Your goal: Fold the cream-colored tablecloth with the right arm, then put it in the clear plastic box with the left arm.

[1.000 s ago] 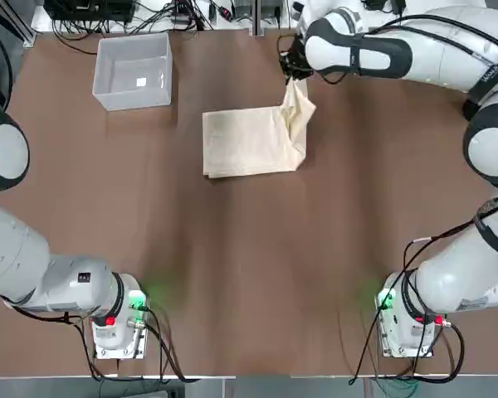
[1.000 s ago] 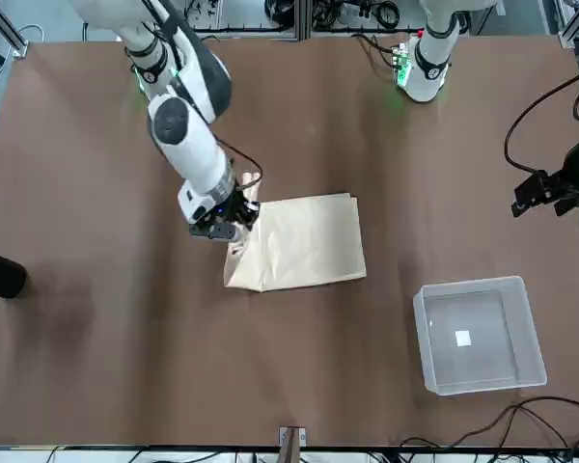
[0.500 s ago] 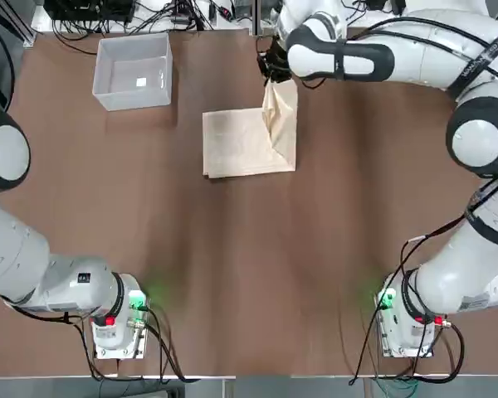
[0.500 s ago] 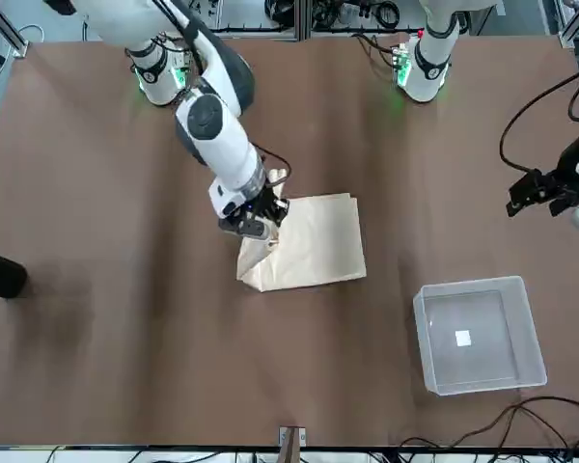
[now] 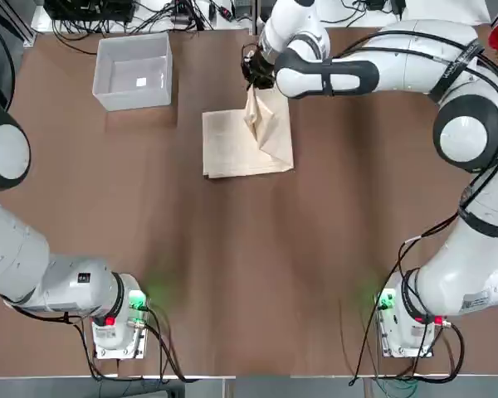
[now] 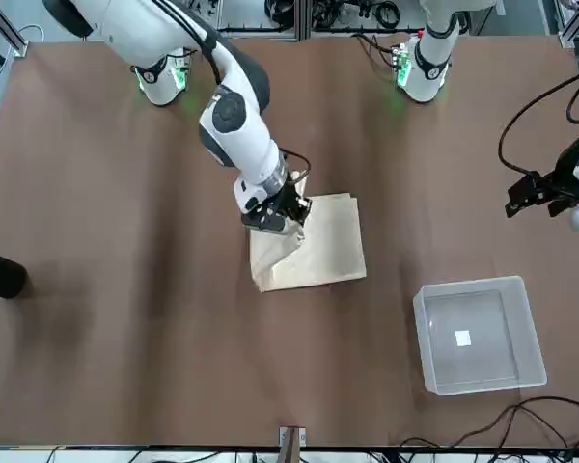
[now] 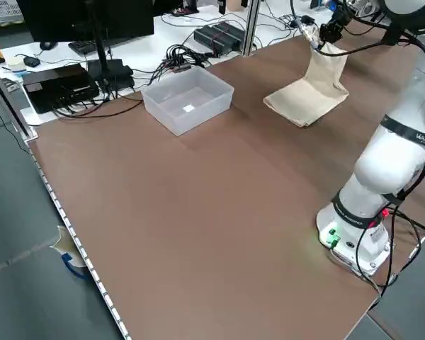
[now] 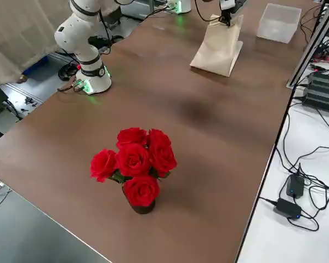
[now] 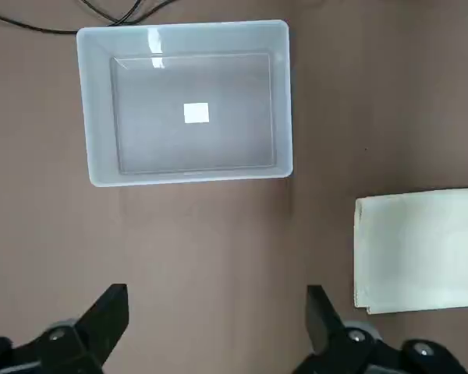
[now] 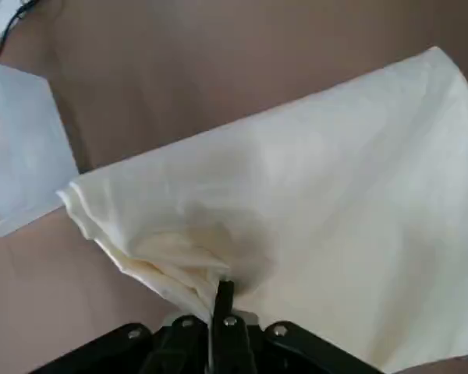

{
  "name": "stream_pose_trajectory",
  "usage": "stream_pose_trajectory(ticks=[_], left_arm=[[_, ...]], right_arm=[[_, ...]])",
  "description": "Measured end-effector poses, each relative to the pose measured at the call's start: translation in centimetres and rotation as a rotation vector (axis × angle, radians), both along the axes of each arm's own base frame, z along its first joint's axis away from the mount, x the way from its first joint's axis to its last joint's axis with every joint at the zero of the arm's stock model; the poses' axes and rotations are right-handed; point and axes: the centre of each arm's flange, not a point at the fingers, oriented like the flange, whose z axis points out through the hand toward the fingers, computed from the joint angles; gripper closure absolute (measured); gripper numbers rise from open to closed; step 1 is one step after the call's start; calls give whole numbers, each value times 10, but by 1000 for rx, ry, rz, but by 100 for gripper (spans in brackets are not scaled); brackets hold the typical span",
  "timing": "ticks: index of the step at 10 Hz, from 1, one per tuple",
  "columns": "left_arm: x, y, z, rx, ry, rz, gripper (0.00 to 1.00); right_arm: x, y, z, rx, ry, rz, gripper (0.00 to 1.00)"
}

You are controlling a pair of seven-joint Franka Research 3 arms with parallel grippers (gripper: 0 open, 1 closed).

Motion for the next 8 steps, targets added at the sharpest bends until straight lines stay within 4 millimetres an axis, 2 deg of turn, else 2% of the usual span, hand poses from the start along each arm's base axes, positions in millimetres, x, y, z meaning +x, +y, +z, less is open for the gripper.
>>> stream_pose_trajectory(ticks=[3, 6, 8], left_arm=[[0, 0, -1, -1, 3, 15, 0], [0, 0, -1, -1, 3, 16, 0], [0, 0, -1, -1, 3, 15, 0]], right_arm=[[-10, 18, -10, 45, -9, 14, 96], [-9, 21, -44, 19, -35, 37, 93], [-15, 28, -58, 8, -28, 48, 92]])
